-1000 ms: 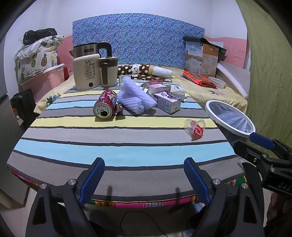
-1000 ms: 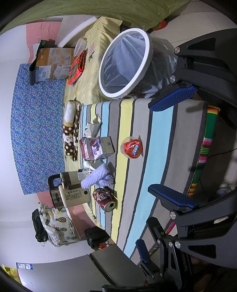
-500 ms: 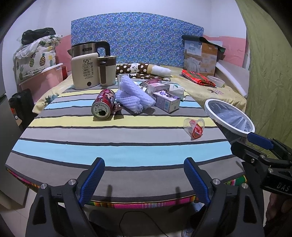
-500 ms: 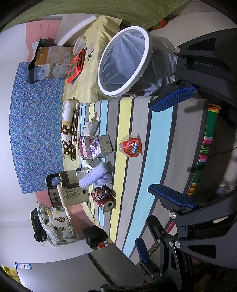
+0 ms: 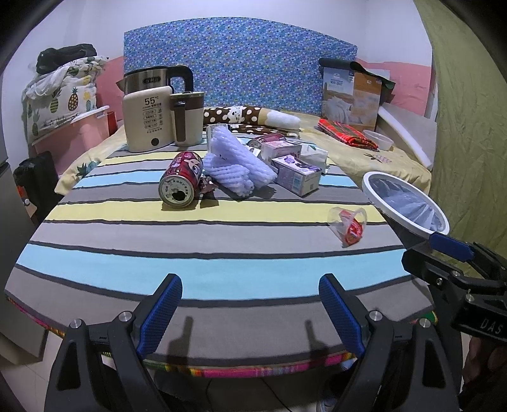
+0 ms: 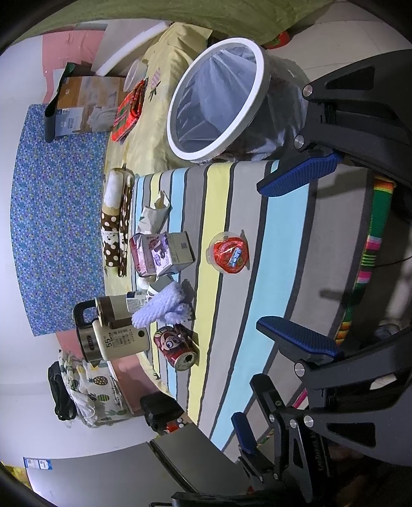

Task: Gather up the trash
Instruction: 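Grasp the red plastic cup with the right tool while the left tool grasps the red can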

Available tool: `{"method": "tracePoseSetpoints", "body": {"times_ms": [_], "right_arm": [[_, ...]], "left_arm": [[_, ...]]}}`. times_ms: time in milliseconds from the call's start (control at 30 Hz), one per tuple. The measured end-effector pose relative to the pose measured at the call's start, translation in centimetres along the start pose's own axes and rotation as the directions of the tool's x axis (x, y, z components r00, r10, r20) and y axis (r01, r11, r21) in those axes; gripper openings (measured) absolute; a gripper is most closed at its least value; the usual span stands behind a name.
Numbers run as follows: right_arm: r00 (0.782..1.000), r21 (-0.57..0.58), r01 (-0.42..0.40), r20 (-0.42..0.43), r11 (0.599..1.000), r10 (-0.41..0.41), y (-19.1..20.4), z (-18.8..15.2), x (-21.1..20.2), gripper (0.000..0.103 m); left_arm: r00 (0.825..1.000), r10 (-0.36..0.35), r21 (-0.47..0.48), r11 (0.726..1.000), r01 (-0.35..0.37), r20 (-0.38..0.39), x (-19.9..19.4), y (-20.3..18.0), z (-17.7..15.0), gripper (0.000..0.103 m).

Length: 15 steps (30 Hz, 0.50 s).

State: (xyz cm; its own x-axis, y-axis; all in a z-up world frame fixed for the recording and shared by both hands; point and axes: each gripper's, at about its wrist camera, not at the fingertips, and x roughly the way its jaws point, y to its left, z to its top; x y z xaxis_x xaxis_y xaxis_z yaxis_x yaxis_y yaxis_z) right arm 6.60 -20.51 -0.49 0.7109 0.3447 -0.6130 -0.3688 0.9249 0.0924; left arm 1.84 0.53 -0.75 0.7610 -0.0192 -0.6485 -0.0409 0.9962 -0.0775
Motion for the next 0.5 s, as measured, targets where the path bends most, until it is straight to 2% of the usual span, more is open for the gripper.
{"method": "tracePoseSetpoints", "body": {"times_ms": [133, 500], "right_arm": [[1.0, -0.006, 0.0, -0.014, 1.0, 0.0, -0.2, 0.4, 0.9, 0.074], [0.999, -0.01, -0.019, -0.041, 1.0, 0.018, -0.8, 1.8, 4.0, 0.073]], "left_arm": [[1.0, 0.02, -0.006, 1.0, -0.02, 0.003, 1.1, 1.0, 1.0, 0.089], [0.993, 0.118, -0.039, 0.992, -0.117, 0.03, 5.5, 5.6, 5.9, 0.089]]}}
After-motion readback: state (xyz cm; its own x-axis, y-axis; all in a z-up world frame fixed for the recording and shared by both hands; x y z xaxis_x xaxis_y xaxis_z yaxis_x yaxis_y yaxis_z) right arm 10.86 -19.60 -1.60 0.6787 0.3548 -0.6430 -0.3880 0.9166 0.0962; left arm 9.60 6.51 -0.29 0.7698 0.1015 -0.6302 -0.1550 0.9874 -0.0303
